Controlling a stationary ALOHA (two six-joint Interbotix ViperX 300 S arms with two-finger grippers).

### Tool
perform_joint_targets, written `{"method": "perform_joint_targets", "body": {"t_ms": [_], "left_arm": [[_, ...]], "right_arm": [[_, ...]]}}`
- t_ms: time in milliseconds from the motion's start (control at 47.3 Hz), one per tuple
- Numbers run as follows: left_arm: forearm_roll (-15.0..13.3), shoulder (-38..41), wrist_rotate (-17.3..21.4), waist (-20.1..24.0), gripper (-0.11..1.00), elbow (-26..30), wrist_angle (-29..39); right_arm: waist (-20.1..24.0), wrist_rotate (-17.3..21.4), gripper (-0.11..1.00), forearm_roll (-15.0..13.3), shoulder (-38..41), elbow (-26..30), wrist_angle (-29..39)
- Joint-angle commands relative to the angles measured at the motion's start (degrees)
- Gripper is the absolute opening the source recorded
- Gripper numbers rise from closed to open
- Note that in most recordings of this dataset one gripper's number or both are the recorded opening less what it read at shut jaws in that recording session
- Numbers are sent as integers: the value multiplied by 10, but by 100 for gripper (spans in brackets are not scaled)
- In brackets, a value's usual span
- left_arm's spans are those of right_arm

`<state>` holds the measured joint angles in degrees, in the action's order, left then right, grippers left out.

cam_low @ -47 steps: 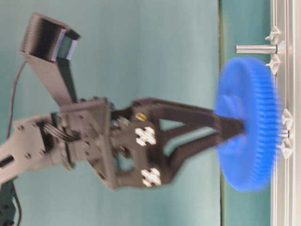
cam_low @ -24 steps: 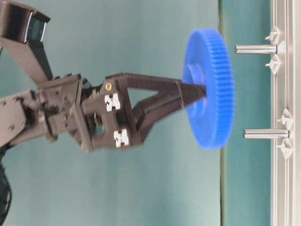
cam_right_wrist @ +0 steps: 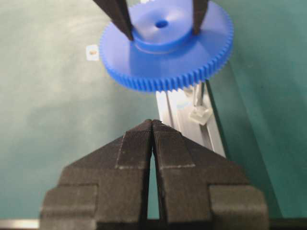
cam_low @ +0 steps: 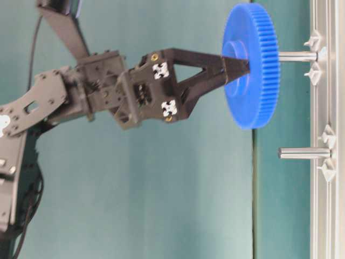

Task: Find the location of the shaft and insert the large gear.
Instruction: 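Lift the blue gear and carry it over the rail toward the shaft, then align the gear's bore over the metal shaft and lower it on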

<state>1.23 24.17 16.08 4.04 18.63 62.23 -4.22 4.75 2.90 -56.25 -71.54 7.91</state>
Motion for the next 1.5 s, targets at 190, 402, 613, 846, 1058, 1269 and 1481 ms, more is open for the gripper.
{"method": "perform_joint_targets", "body": {"t_ms": [190,402,613,846,1058,1269,1481], "left_arm": [[3,12,22,7,72,56,20],[3,28,24,13,72,69,20],[3,38,25,19,72,73,20],[3,49,25,22,72,73,11],[3,55,24,28,72,73,0],[3,52,24,41,72,73,4],[3,52,25,54,72,71,8]], "right_arm": [[-7,5,3,0,-16,4,16],[-9,6,3,0,-25,4,26],[-8,6,3,0,-26,4,27],[-8,6,3,0,-27,4,27],[-8,6,3,-1,-26,4,27],[-8,6,3,-1,-26,3,27],[-9,6,3,0,-27,3,27]]}}
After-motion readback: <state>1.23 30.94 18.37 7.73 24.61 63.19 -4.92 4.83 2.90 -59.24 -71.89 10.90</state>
